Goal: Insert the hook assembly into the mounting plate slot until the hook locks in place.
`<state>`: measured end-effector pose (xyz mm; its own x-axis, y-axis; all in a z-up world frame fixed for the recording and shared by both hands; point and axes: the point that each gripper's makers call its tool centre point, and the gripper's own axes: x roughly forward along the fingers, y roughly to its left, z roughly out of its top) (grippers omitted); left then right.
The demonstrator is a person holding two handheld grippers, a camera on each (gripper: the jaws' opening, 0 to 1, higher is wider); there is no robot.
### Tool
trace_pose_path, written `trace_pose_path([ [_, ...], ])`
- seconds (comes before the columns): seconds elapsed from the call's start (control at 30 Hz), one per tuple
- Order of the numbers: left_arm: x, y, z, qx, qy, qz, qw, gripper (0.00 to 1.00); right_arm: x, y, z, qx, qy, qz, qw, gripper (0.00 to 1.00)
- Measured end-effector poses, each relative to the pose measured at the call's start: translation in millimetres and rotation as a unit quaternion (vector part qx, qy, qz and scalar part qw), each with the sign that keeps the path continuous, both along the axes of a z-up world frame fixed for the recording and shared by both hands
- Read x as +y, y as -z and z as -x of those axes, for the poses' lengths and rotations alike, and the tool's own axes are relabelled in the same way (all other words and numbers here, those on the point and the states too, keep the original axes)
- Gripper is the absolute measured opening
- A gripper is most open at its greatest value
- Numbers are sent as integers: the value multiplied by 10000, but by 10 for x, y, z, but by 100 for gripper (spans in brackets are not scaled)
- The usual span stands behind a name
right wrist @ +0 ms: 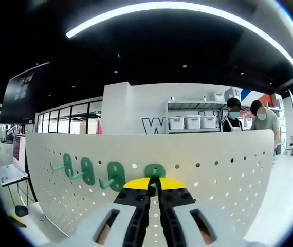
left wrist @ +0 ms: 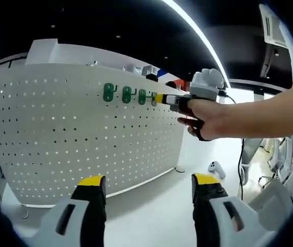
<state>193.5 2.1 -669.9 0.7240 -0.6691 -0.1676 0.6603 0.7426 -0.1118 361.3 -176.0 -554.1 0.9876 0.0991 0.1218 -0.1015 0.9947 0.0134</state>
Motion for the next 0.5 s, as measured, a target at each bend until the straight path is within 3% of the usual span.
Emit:
trace_pose_path([
  [0.27, 11, 35, 11, 54, -11, 26, 10000, 69, 46, -7, 32, 10, -209, -31, 9998, 9],
  [0.5, 4, 45, 20, 67, 15, 24, 10000, 69, -8, 17, 43, 40, -285, -240, 9993, 22],
])
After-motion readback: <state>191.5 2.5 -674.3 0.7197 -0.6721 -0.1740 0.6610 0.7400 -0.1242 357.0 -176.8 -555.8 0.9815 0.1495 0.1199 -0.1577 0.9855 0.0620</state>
